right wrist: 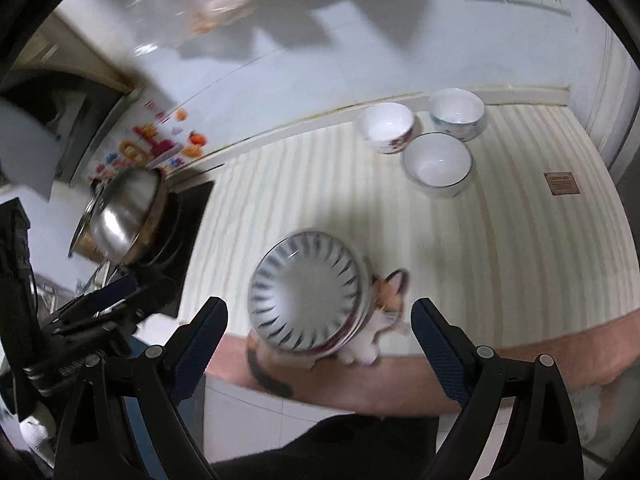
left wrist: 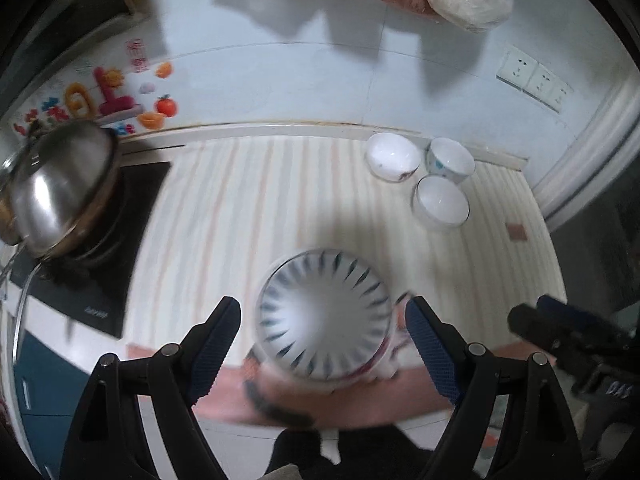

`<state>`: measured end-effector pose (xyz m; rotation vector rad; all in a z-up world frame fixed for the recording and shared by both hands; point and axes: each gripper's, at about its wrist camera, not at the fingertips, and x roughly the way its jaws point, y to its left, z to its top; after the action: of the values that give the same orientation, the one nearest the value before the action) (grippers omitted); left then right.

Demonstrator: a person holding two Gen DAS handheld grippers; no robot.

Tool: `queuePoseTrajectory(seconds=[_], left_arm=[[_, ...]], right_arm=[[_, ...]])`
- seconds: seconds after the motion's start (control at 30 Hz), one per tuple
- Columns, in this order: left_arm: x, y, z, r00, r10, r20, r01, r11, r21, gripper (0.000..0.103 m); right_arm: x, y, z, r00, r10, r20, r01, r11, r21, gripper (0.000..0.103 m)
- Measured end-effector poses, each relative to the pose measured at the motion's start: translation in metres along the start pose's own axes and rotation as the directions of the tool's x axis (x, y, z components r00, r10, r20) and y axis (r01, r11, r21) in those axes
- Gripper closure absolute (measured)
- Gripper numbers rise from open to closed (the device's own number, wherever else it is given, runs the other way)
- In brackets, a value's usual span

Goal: Organize plates and bowls
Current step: 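Open both grippers and pull them back from the plate stack, then move both grippers to a plain white bowl and close on its rim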

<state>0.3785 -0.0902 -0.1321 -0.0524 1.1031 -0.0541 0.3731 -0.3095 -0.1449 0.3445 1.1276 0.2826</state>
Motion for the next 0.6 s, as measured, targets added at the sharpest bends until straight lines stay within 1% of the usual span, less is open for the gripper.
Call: queuePoseTrajectory(seconds=[0.1,0.23,0.33,0.37,0.43,0.5,0.6], left_arm=[[0.033,-0.016,0.039,1.000,0.005,-0.010,-0.005,1.000,-0.018,0.019],[0.095,-0.035,0.094,0.999,0.009,-0.053,-0.011,0.999,-0.049,0.019],[0.138,-0.044,0.125,0.996,0.004,-0.085,-0.010,0.998,-0.066,0.019],[0.154,-0.048,0.136,0.995,0.006,-0.096,-0.013,0.997,-0.070,0.019],[0.184,-0.054,0.156,0.992,-0.001,-0.127,-0.009,0.997,-0.079,0.020],[0.207,-0.058,0.172,0.988,-0.002,-0.155,-0.012,0.996,-0.085,0.022],[0.240,-0.061,0.193,0.983,-0.004,-0.185,-0.013,0.996,-0.091,0.023]], right_arm=[[0.020,-0.034,0.038,1.000,0.007,-0.015,-0.006,1.000,0.022,0.008],[0.051,-0.069,0.097,0.999,0.038,-0.018,-0.038,0.999,0.026,0.008],[0.091,-0.096,0.151,0.997,0.056,-0.051,-0.055,0.998,0.027,0.009],[0.103,-0.101,0.164,0.997,0.051,-0.061,-0.050,0.999,0.022,0.009],[0.135,-0.112,0.194,0.995,0.038,-0.096,-0.038,0.999,0.005,0.015],[0.163,-0.119,0.216,0.990,0.035,-0.136,-0.035,0.999,0.002,0.019],[0.201,-0.127,0.241,0.983,0.029,-0.183,-0.029,1.000,0.003,0.028]])
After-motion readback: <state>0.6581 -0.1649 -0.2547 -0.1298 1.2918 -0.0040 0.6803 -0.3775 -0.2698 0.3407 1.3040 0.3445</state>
